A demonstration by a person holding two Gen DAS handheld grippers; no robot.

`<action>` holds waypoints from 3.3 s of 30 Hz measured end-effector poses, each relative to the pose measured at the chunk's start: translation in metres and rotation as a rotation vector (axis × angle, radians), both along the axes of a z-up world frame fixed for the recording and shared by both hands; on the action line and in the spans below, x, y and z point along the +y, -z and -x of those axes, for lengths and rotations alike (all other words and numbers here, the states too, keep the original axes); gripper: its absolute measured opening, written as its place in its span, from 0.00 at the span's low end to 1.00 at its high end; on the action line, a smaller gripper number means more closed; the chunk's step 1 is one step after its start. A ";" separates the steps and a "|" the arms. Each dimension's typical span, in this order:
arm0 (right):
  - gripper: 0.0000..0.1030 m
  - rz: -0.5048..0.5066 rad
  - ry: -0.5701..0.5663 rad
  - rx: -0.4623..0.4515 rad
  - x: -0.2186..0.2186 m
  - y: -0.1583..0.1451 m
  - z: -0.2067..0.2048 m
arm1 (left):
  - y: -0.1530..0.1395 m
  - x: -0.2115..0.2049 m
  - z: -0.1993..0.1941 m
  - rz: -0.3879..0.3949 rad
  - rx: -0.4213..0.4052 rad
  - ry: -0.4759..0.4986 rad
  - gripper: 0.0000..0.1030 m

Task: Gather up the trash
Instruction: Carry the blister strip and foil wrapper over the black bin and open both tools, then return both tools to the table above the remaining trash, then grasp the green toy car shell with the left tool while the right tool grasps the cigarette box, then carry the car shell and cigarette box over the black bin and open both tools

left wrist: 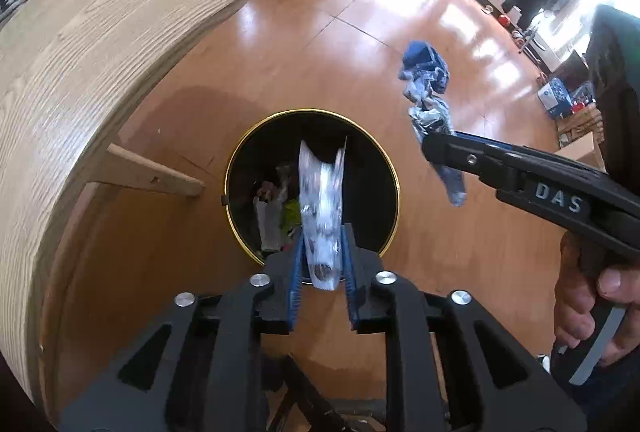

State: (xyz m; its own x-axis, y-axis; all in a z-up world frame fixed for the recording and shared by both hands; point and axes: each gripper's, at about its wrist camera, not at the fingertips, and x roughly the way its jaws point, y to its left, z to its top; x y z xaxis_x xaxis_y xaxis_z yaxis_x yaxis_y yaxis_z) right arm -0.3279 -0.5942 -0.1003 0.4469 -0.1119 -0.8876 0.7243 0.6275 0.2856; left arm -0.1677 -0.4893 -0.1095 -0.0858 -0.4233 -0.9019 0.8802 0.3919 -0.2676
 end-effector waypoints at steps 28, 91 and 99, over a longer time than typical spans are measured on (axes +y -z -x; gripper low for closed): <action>0.68 0.093 -0.648 -0.217 0.236 -0.116 -0.285 | -0.133 0.355 -0.219 0.142 -0.332 -0.714 0.89; 0.56 0.298 -0.957 -0.127 0.358 -0.118 -0.419 | -0.115 0.419 -0.255 0.127 -0.278 -0.790 0.32; 0.56 0.261 -0.722 -0.146 0.249 -0.144 -0.281 | -0.151 0.315 -0.161 0.223 -0.259 -0.587 0.32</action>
